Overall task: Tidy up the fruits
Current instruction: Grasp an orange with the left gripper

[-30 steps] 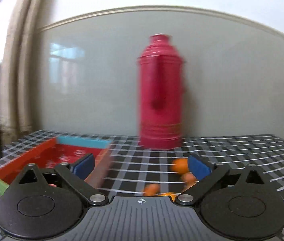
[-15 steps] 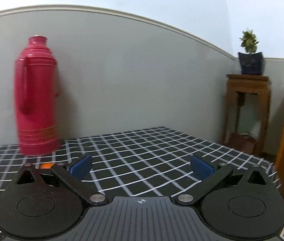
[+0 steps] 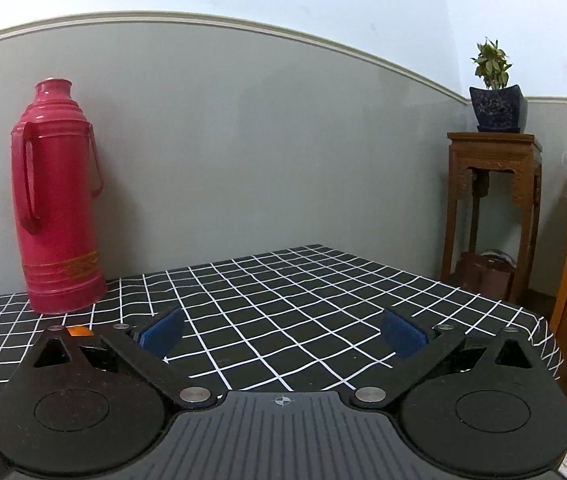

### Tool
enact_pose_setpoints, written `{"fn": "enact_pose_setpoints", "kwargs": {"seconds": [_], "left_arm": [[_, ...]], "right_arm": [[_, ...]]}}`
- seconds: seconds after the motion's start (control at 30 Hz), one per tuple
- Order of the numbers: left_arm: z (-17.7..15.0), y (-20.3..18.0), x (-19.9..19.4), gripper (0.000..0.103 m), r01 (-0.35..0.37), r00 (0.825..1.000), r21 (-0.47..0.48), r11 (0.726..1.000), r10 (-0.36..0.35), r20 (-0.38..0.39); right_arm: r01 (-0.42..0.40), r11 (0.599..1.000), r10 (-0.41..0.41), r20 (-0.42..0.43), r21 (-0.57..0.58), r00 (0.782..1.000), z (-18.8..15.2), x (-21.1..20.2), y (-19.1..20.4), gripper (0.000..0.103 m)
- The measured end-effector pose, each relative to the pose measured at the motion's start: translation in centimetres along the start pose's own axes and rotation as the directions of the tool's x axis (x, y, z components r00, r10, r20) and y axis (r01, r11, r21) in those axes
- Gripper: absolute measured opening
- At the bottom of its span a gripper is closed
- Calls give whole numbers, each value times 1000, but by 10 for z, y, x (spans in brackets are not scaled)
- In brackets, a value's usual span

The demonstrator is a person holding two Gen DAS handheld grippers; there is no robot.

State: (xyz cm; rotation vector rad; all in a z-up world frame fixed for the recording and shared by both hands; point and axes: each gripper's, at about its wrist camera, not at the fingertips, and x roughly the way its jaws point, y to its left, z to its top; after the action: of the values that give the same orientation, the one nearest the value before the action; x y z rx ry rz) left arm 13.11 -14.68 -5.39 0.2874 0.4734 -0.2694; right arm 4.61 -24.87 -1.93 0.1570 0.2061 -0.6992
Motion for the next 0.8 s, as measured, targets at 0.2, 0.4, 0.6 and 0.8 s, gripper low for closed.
{"fn": "enact_pose_setpoints", "kwargs": {"seconds": [0.2,0.4,0.6,0.8], "left_arm": [[3,1,13,50,56,997,-50,997,-58,-48],[3,-1,21,31,88,993,-72,994,-93,-71],[4,1,17,24,59,997,-78,995,-63,-52],[10,9,6,24,-14,1000,-83,996,15,11]], "right_arm": [[-17,1000,17,-14,-12,1000,-2,4,-1,103],[-17,1000,17,-24,-24,1000,-5,7,-3,103],[-15,1000,14,-32,-22,999,-6,10,-4,103],[-24,1000,23,-33,-17,999,-5,9,-4,103]]}}
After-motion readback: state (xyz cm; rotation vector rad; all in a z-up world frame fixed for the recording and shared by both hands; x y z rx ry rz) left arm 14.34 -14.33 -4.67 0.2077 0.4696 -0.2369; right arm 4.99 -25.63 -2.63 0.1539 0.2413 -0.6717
